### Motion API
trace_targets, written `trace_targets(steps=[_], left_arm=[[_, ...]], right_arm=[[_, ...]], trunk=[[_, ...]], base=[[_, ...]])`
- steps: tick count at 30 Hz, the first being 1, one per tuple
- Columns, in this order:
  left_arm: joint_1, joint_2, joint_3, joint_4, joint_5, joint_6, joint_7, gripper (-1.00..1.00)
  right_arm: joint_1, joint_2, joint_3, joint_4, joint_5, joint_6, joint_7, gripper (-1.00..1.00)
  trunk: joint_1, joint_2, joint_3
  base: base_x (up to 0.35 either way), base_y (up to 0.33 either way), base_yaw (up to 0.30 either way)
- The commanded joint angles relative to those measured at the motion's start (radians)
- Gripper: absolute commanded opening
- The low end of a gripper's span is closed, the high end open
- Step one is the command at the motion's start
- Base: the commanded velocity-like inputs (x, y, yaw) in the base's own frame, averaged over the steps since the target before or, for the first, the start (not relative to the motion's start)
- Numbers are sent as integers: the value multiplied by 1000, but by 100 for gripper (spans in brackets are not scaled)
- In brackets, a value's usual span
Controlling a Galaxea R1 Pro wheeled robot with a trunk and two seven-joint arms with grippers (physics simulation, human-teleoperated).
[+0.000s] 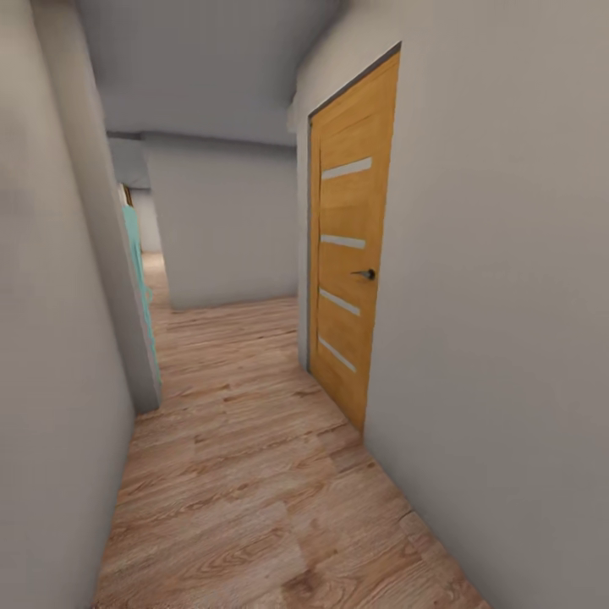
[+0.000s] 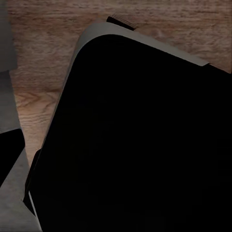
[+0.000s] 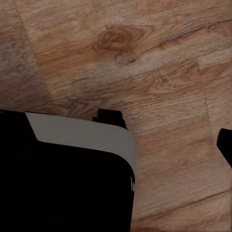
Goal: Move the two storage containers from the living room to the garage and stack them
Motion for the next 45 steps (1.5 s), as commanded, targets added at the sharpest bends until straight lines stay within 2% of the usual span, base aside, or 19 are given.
trace_targets(steps=[1,5,11,19,25,42,45], left_arm=[[0,0,3,0,2,-3,1,100],[0,0,3,0,5,-7,0,100],[0,0,1,0,2,-6,-1,100],[0,0,-6,0,-4,-2,-3,100],[0,0,1,0,6,-4,0,100],[0,0,3,0,6,-6,0,100],[0,1,3,0,7,-6,0,100]], right_arm=[[-1,-1,8,3,-8,-5,-3,100],[-1,-25,6,4,-11,3,-7,100],[-1,-34,9,3,-8,4,-8,100],[-1,-29,6,3,-11,4,-7,100],[-1,-31,2,3,-18,5,-7,100],[-1,-30,9,4,-5,-1,5,100],[-1,-23,9,4,-5,3,1,100]], trunk=[[0,-1,0],[0,-1,1],[0,-1,1],[0,-1,1],[0,-1,1],[0,-1,1],[0,-1,1]], base=[[0,0,269],[0,0,269],[121,-87,109],[291,-129,7],[312,-87,0],[318,-6,0],[318,0,23]])
